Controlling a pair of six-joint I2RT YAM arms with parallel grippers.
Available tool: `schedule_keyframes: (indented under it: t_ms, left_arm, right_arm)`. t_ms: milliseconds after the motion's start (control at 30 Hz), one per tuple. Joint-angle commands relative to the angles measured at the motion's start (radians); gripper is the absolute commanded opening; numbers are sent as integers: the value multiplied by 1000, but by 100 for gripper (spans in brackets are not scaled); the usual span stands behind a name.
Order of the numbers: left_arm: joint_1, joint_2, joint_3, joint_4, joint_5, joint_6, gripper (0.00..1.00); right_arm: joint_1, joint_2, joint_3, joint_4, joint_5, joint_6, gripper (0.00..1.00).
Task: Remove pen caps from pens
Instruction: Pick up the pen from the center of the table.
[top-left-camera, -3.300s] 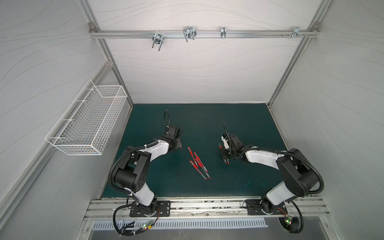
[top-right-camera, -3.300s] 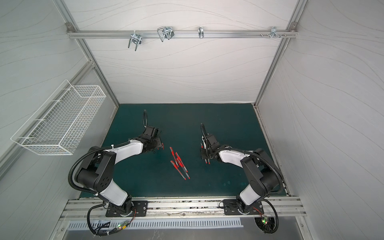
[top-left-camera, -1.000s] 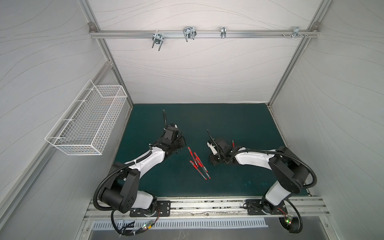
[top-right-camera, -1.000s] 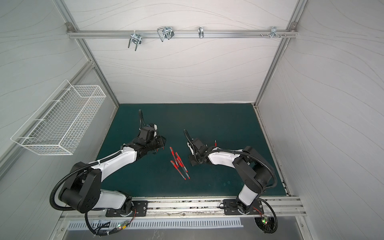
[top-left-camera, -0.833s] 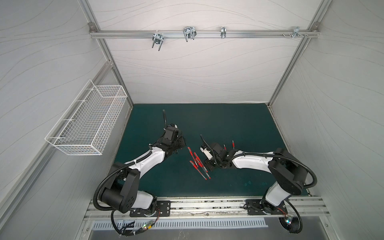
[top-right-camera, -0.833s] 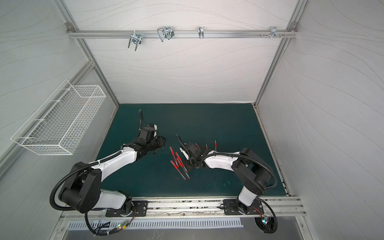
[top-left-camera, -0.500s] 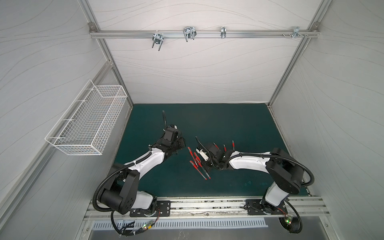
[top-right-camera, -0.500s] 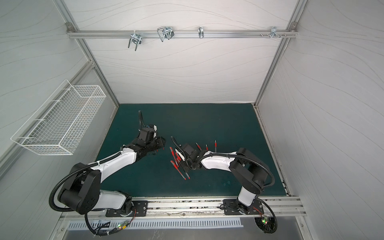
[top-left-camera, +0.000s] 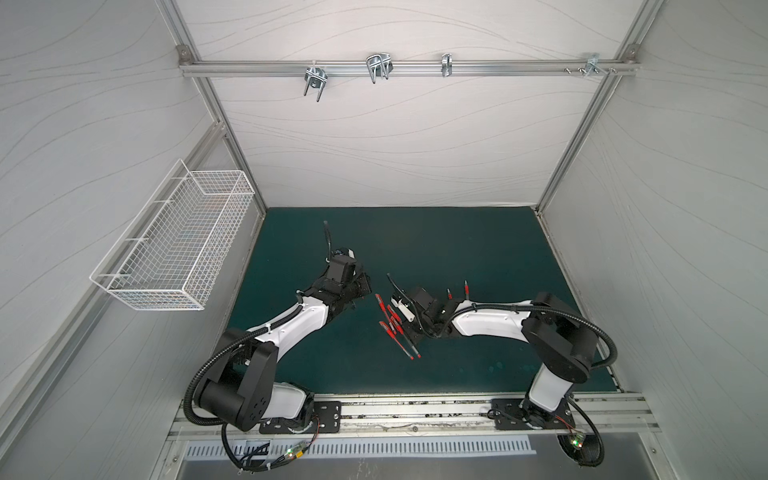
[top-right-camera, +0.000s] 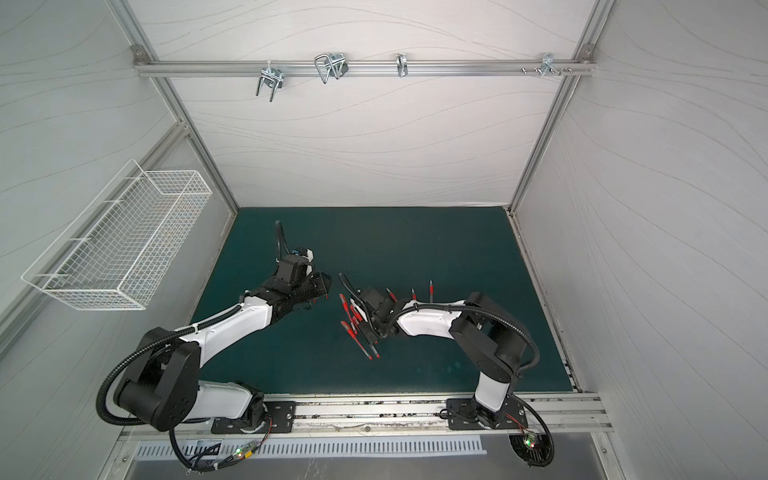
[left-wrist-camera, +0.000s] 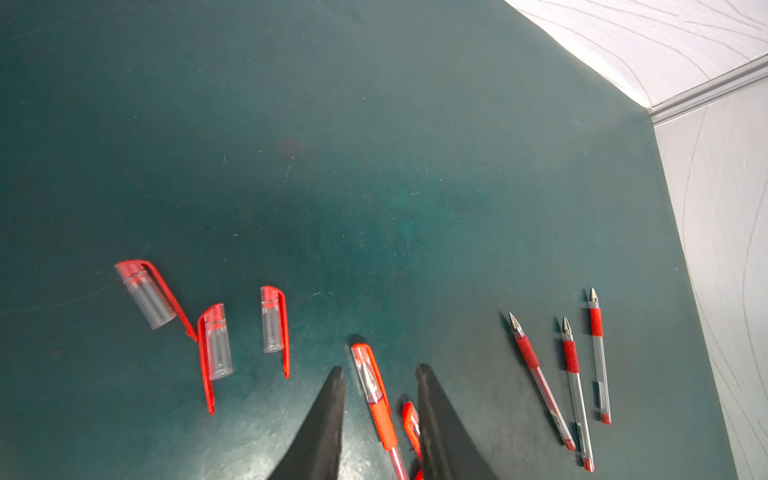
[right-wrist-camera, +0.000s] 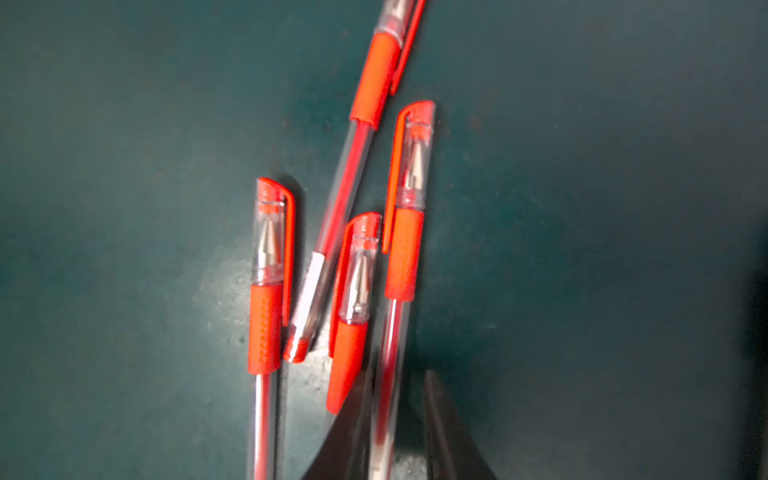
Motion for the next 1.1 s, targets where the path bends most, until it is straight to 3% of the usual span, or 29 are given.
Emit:
schedule_keyframes:
  t_ms: [0, 400, 767, 1067]
  left_arm:
    - [-3, -5, 26, -2, 23, -20, 31]
    - [-24, 39, 122, -157, 42, -67, 30]
    - [-33, 44, 96, -33, 229, -72, 28]
    - [-36, -1, 30, 136, 330, -84, 27]
  right_arm:
    - [5, 29, 26, -52, 30, 1, 25]
    - [1, 36, 38, -91, 131, 16, 10]
    - [-78, -27, -9, -70, 125, 51, 1]
    - [-211, -260, -204, 133, -72, 100, 0]
